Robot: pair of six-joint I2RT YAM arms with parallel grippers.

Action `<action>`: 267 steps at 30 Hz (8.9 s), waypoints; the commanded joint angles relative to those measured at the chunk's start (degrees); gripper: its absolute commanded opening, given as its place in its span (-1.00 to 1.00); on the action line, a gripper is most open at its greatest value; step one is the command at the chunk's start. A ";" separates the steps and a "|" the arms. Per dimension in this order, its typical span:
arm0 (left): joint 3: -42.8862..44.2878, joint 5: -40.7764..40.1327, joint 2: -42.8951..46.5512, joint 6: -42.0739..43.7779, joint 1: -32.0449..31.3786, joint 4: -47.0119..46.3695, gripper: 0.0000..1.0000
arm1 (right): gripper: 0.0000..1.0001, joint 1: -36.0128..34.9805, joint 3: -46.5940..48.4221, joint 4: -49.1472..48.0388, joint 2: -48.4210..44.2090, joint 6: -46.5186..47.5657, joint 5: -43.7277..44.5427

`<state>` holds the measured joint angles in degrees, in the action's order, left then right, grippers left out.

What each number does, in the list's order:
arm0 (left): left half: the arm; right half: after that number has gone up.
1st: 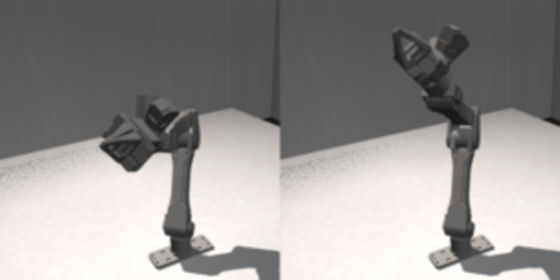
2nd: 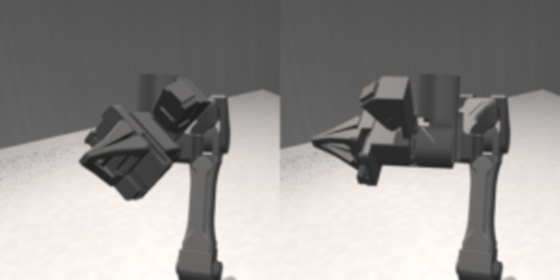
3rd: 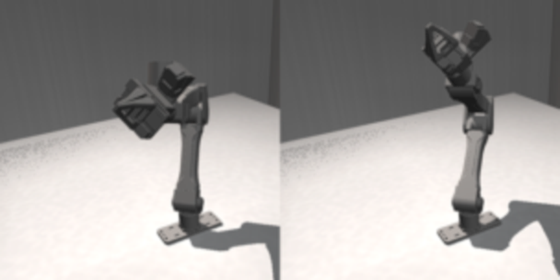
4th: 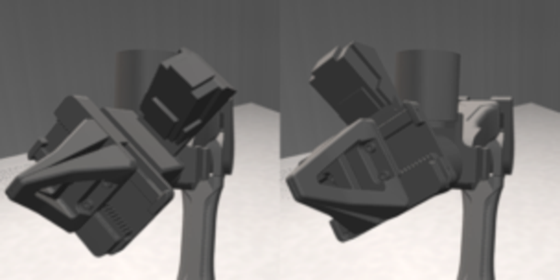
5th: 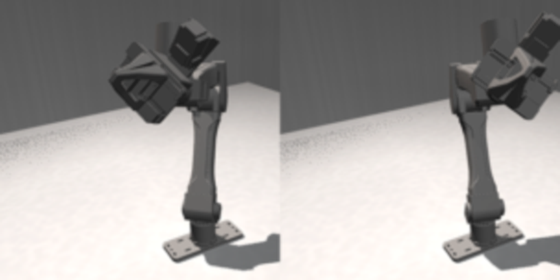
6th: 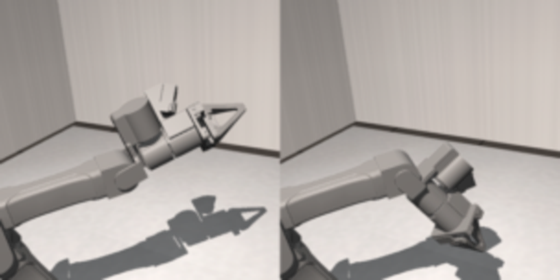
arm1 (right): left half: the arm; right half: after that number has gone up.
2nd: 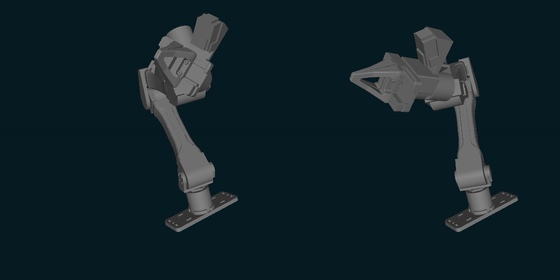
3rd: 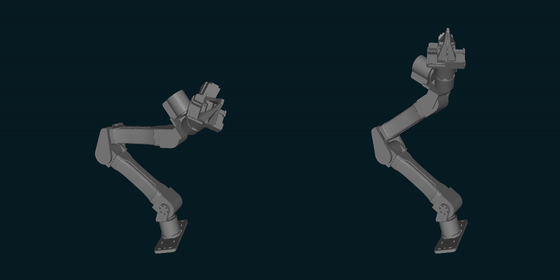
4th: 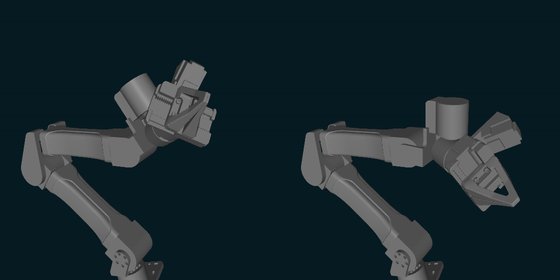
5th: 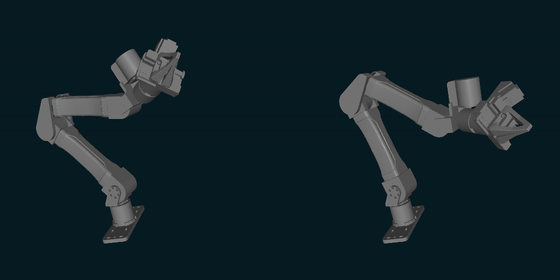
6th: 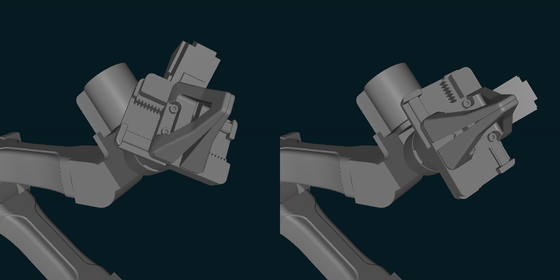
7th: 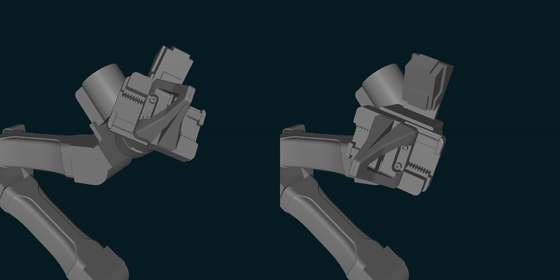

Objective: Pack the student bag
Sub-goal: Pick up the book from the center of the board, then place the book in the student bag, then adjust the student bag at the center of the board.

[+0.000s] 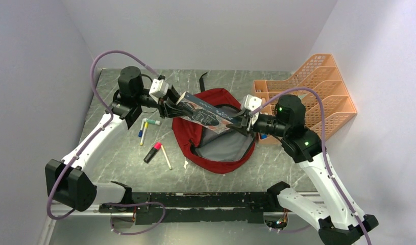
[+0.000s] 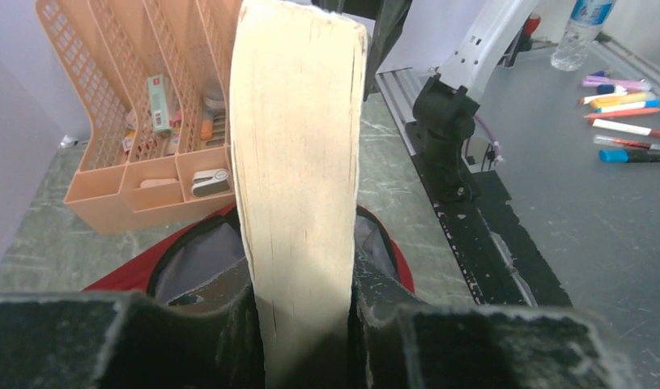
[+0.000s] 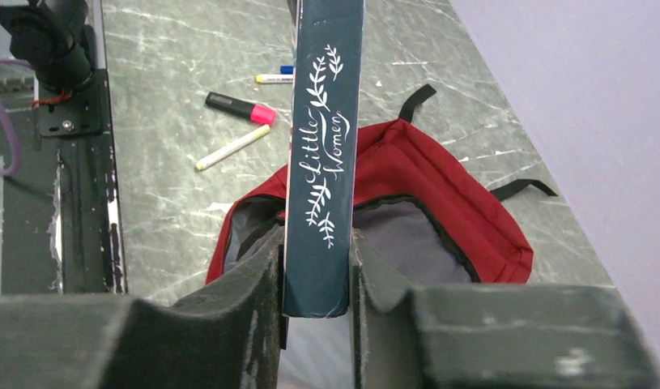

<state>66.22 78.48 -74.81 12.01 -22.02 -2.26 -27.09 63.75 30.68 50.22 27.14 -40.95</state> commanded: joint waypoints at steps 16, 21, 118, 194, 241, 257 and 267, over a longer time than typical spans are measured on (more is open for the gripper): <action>-13.07 -9.78 -10.27 -76.52 1.42 -102.68 -0.90 | 0.22 -0.33 -27.73 -55.41 -7.75 -33.20 2.07; -13.53 -9.48 -10.52 -75.59 1.10 -102.77 -0.90 | 0.20 -0.33 -28.20 -65.08 -4.78 -37.71 -1.63; 26.35 -96.46 -39.07 -1.17 -33.94 22.40 -0.90 | -1.00 -0.24 -14.30 10.99 -12.40 -82.06 58.72; 37.06 -89.41 -33.57 -4.11 -31.70 32.93 -0.90 | -0.81 0.41 -21.85 -91.12 59.13 -98.19 40.24; 26.18 -72.12 -27.96 -15.83 -26.83 19.43 0.69 | 0.54 4.42 -20.50 -17.77 2.48 -67.45 60.97; 16.77 -58.32 -32.32 -31.48 -13.66 10.51 0.69 | 0.52 4.42 -20.76 -18.19 4.65 -70.92 59.25; 21.97 -67.85 -36.06 -26.83 -18.80 17.96 0.58 | 0.50 4.42 -22.24 -18.34 3.14 -70.66 60.94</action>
<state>84.25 16.51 -108.92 -18.17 -37.19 12.21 -22.92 42.41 12.45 54.61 -43.31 17.87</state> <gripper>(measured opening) 0.821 0.755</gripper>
